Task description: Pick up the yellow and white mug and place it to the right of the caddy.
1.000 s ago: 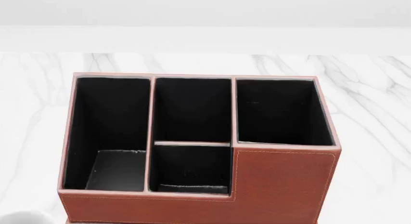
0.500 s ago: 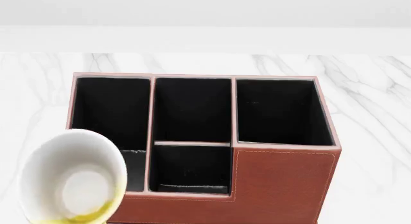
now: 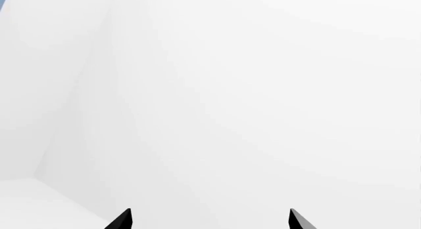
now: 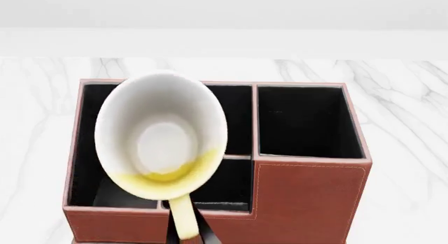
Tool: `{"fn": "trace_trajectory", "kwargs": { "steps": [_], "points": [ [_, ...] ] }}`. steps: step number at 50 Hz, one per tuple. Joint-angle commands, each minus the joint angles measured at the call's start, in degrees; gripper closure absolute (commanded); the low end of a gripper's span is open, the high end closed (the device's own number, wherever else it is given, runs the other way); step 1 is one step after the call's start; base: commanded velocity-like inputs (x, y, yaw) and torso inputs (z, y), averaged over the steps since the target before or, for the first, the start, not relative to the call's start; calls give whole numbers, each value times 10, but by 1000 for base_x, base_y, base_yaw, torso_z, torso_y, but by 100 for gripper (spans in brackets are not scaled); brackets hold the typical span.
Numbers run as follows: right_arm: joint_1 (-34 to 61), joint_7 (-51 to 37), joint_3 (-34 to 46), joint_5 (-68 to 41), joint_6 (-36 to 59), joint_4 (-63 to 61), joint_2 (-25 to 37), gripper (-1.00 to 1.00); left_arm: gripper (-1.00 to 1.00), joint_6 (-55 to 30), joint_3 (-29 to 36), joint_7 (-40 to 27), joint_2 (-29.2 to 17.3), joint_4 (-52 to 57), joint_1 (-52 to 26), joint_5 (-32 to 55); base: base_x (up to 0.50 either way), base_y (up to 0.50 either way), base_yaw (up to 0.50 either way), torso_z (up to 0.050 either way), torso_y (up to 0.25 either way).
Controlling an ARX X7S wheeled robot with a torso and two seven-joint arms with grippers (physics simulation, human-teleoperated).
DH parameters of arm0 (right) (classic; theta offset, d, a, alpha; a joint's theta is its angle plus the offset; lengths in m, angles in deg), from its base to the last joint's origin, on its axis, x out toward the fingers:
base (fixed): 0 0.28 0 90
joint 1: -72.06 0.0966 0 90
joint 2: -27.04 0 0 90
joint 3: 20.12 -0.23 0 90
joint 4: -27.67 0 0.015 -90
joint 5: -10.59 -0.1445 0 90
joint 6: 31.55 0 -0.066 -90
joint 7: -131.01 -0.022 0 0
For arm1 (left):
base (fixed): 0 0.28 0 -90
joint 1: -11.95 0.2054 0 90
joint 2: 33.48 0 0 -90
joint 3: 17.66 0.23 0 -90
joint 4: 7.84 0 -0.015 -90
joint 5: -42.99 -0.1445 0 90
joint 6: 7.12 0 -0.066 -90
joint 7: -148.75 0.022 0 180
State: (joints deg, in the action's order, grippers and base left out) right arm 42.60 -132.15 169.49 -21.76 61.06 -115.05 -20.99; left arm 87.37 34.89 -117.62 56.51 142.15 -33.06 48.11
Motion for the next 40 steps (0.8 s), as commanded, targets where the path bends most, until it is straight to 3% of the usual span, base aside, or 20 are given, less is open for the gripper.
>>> {"fn": "trace_trajectory", "kwargs": {
  "steps": [1,40],
  "points": [
    [16,-21,-26,3,20,-40,32,100,-100,1,6,0,0,0,0,-6,0,0,0,0,0],
    [3,-62,-132,-16,-35,-69,230,100,-100,1,5,3,0,0,0,-5,0,0,0,0,0]
  ]
}}
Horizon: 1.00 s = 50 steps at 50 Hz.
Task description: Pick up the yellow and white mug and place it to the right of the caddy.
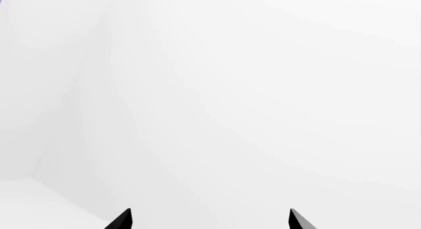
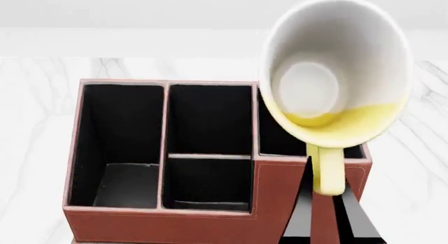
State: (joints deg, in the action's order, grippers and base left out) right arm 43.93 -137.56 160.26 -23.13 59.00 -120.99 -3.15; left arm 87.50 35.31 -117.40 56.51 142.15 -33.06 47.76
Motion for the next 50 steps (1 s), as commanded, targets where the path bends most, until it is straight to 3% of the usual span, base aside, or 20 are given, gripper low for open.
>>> {"fn": "trace_trajectory", "kwargs": {
  "steps": [1,13,26,44,50],
  "points": [
    [-13,-8,-43,-2,-15,-9,53,100,-100,-1,0,2,0,0,0,0,0,0,0,0,0],
    [-48,-12,-89,2,-41,-13,111,100,-100,0,-6,4,0,0,0,7,0,0,0,0,1],
    [-158,-12,-189,-3,-105,24,171,100,-100,0,-6,5,0,0,0,5,0,0,0,0,0],
    [-223,15,-206,-29,-199,141,162,100,-100,0,7,1,0,0,0,-7,0,0,0,0,1],
    [-251,33,-203,-51,-275,205,159,100,-100,-1,12,-1,0,0,0,-10,0,0,0,0,0]
  ]
}}
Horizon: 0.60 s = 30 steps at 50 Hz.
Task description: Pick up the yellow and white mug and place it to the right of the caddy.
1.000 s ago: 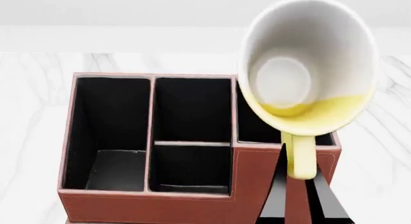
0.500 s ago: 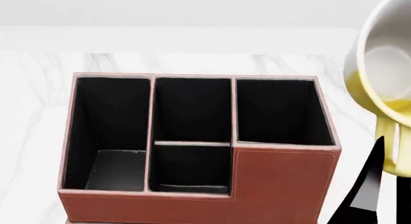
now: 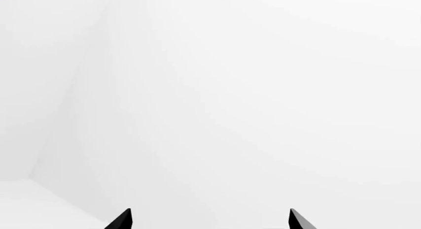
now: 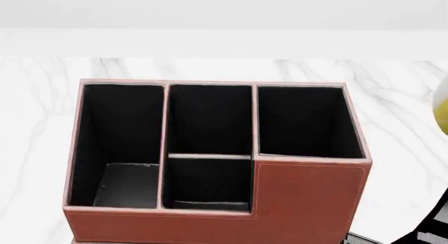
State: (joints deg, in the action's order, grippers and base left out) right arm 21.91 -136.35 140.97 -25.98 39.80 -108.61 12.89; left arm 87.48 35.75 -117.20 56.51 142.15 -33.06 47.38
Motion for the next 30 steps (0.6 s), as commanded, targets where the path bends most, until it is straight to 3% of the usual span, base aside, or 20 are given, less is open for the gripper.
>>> {"fn": "trace_trajectory", "kwargs": {
  "steps": [1,30],
  "points": [
    [-32,21,-10,-24,-87,83,-1,100,-100,-1,9,-3,0,0,0,-8,0,0,0,0,0],
    [-28,153,1,-140,-67,252,-87,100,-100,-5,23,-5,0,0,0,-21,0,0,0,0,0]
  ]
}}
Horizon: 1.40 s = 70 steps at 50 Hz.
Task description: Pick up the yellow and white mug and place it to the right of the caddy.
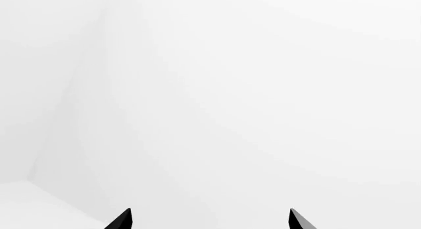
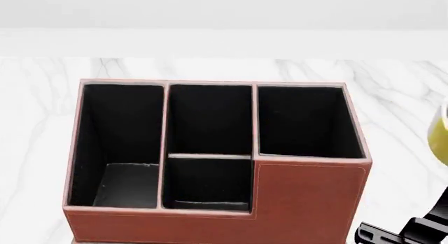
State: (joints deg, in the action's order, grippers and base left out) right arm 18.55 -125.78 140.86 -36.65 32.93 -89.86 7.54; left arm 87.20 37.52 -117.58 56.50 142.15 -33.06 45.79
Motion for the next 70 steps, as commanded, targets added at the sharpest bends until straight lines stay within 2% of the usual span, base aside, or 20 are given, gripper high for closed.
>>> {"fn": "trace_trajectory", "kwargs": {
  "steps": [1,20,50,70],
  "points": [
    [6,51,4,-33,5,67,-37,100,-100,-2,8,-1,0,0,0,-8,0,0,0,0,0],
    [7,80,18,-32,44,90,-58,100,-100,-1,2,1,0,0,0,-4,0,0,0,0,1],
    [-42,143,14,-90,-23,211,-112,100,-100,0,12,-1,0,0,0,-13,0,0,0,0,1],
    [-54,180,12,-119,-27,270,-145,100,-100,-1,14,1,0,0,0,-14,0,0,0,0,1]
  ]
}}
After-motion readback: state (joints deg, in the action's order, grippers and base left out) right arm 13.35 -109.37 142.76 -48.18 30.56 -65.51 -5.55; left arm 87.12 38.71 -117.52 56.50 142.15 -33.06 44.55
